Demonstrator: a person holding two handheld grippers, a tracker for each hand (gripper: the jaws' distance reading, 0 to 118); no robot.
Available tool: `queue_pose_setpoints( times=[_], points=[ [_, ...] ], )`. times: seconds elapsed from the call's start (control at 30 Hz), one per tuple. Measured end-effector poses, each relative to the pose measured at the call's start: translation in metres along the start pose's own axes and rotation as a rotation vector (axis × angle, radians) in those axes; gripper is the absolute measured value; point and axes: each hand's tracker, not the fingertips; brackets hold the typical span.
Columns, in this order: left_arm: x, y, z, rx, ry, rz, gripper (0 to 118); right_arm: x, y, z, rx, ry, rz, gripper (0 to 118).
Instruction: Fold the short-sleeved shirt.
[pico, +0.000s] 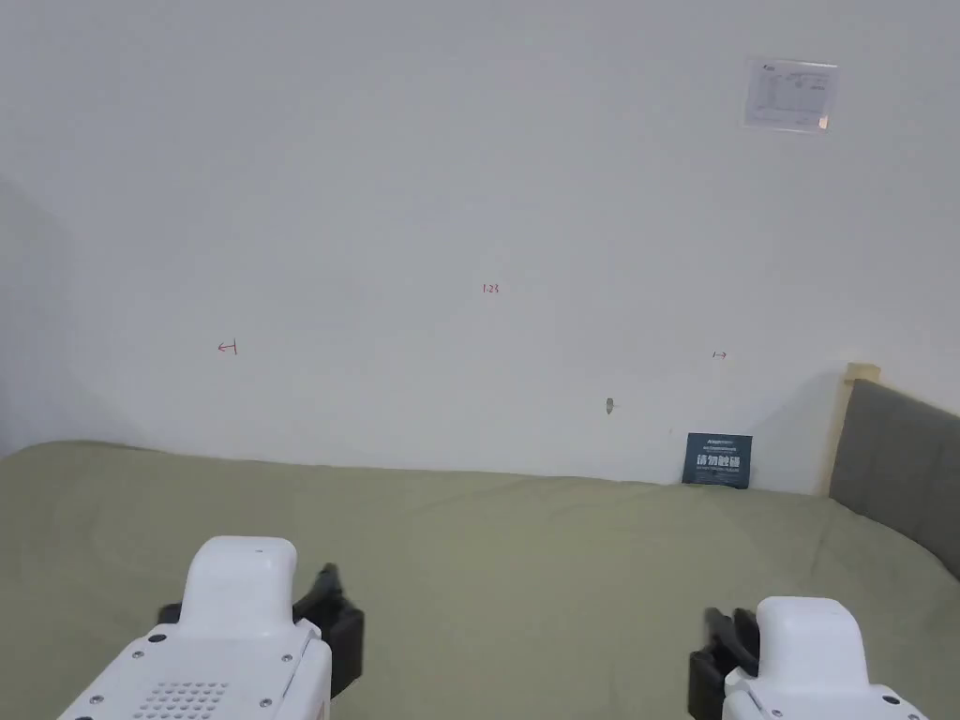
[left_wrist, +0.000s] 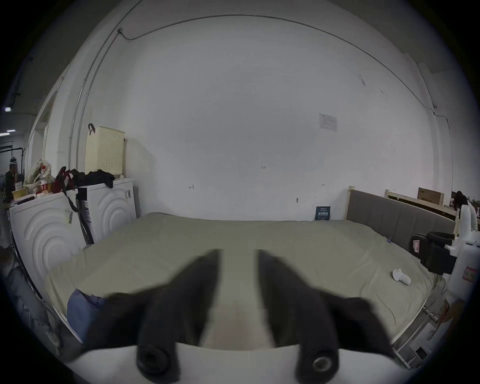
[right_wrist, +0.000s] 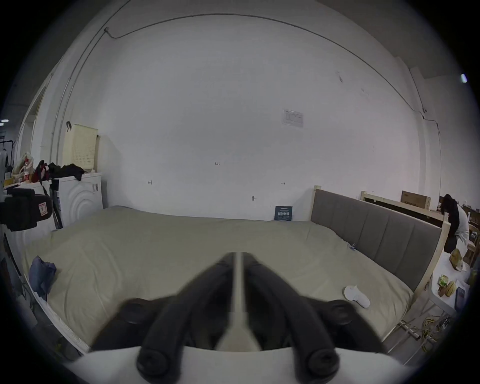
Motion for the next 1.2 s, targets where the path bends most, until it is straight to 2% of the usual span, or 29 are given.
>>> queue_pose_setpoints(
  times=[0.03,0.07,0.1,0.13,0.33,0.6,0.73,0.83,0.97,1.1,1.2],
  points=[
    [-0.001,0.003,-0.001,0.001,-0.002,0.005,104,0.0,0.004,0.003,0.009,-0.002,0.001,101],
    [-0.001,0.004,-0.002,0.005,-0.002,0.01,115,0.001,0.006,0.001,0.001,0.0,0.002,118],
    [-0.002,0.006,0.0,0.017,-0.005,0.011,118,0.003,0.006,0.002,0.004,0.002,-0.005,118],
    [-0.001,0.008,0.004,0.035,-0.005,0.008,118,0.004,0.008,0.007,0.089,0.002,-0.009,118],
    [0.0,0.011,0.006,0.021,0.012,0.003,118,0.004,0.024,0.009,0.011,0.017,-0.05,118],
    [0.002,0.013,0.009,-0.009,-0.016,0.037,118,0.002,0.035,0.005,0.068,0.002,-0.118,118],
    [0.0,0.02,0.011,0.007,-0.032,0.056,118,0.003,0.047,0.006,0.022,0.04,-0.113,118],
    [0.0,0.027,0.011,0.011,-0.033,0.059,118,0.006,0.05,0.01,0.065,0.093,-0.08,118],
    [0.001,0.033,0.008,0.005,-0.017,0.054,118,0.003,0.053,0.014,0.098,0.095,-0.052,118],
    [0.003,0.034,0.007,0.005,-0.034,0.062,118,0.004,0.056,0.016,0.106,0.146,-0.072,118],
    [0.006,0.033,0.004,0.001,-0.039,0.064,118,0.005,0.059,0.016,0.108,0.144,-0.088,118]
  ],
)
